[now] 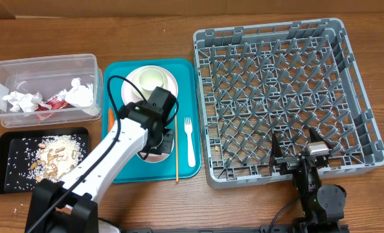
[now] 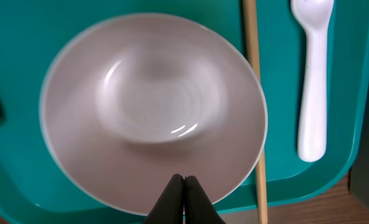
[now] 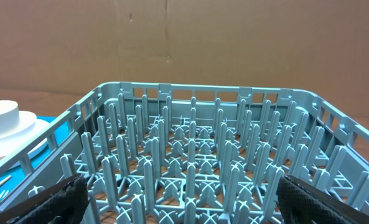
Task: Sort waste into correct bins and load items into the dishwasher
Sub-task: 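Carry the emptied pink bowl back and set it on the teal tray, then lower the left gripper onto the carrot and grasp it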
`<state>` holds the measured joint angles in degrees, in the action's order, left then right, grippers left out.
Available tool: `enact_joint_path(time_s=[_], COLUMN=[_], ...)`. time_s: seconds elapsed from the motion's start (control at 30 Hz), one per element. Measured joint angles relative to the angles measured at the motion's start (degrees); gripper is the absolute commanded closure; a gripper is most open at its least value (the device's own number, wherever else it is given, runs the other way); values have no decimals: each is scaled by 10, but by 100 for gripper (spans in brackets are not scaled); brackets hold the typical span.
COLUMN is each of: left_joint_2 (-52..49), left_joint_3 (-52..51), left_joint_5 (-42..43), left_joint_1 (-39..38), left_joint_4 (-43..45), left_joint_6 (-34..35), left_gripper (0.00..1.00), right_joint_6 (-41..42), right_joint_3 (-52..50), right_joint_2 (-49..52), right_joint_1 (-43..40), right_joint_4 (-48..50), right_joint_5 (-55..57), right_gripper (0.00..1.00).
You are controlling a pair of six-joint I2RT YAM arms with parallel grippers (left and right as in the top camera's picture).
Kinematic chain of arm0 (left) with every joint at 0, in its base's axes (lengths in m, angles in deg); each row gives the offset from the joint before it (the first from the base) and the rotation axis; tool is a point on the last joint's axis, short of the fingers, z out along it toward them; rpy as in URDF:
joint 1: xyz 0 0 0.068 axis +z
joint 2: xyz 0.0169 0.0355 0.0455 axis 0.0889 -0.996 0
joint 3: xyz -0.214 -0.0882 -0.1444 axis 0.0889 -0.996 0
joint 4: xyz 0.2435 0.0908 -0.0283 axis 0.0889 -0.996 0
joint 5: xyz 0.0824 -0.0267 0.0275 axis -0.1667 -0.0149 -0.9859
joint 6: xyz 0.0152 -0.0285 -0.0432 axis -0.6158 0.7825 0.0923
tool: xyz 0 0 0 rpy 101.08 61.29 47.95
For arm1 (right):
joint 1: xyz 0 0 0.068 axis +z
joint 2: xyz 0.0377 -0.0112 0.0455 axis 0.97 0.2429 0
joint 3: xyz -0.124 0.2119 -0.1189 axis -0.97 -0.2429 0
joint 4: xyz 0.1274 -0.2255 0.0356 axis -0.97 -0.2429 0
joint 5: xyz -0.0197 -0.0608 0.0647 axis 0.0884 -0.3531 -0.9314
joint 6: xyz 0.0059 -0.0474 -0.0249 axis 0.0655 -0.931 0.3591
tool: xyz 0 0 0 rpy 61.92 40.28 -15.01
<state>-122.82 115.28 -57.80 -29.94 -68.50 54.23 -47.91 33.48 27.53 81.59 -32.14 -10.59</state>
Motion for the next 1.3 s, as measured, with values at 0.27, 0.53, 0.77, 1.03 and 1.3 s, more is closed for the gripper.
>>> enact_joint_path(time_s=[0.27,0.53,0.77,1.03,1.3], left_joint_2=[0,0,0,0,0], left_joint_3=[55,55,35,-37,-84], left_joint_5=[-43,-90,-99,-102,-104], left_joint_1=[42,134,192,209,209], left_joint_4=[-34,-50,2,99,179], left_joint_6=[2,24,28,31,32], left_gripper=[96,75,66,52,52], right_joint_6=[0,0,0,0,0], right_joint_3=[0,0,0,0,0], right_joint_2=[0,0,0,0,0], right_joint_1=[0,0,0,0,0], right_joint_4=[0,0,0,0,0], right_joint_5=[0,0,0,0,0], right_gripper=[0,0,0,0,0])
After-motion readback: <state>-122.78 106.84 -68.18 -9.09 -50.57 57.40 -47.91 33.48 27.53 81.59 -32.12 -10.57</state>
